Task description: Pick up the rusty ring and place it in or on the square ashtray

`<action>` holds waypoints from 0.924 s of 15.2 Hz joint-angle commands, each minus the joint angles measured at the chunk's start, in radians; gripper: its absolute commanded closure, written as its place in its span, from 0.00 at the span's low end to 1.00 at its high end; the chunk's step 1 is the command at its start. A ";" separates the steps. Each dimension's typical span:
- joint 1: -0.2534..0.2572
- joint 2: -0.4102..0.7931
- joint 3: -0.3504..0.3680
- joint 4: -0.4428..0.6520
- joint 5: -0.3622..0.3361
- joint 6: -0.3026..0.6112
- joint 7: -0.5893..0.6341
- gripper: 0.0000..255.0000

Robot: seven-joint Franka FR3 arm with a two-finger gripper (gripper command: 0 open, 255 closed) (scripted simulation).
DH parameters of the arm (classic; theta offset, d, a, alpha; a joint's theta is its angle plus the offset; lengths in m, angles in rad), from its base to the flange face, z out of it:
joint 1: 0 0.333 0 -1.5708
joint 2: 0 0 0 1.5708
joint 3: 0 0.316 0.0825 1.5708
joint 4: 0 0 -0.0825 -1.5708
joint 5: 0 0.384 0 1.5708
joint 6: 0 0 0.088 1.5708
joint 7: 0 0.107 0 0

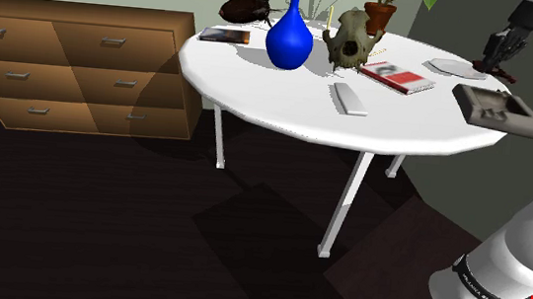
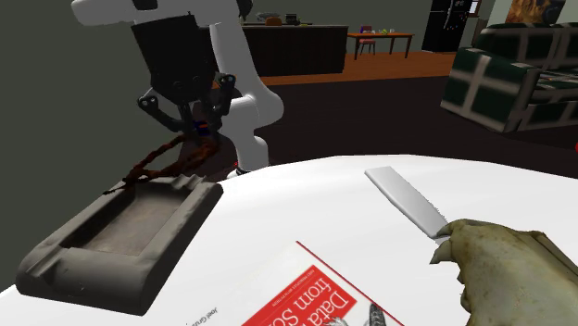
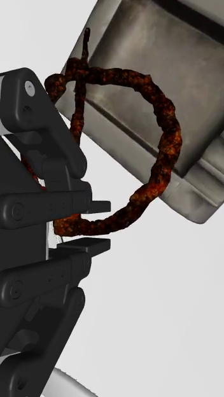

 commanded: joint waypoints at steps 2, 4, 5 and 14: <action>-0.018 0.006 -0.055 0.032 -0.013 -0.027 -0.074 1.00; -0.027 0.018 -0.096 0.060 -0.018 -0.045 -0.125 1.00; -0.028 0.021 -0.104 0.066 -0.019 -0.048 -0.135 1.00; -0.040 0.001 -0.112 -0.069 -0.035 0.070 -0.139 1.00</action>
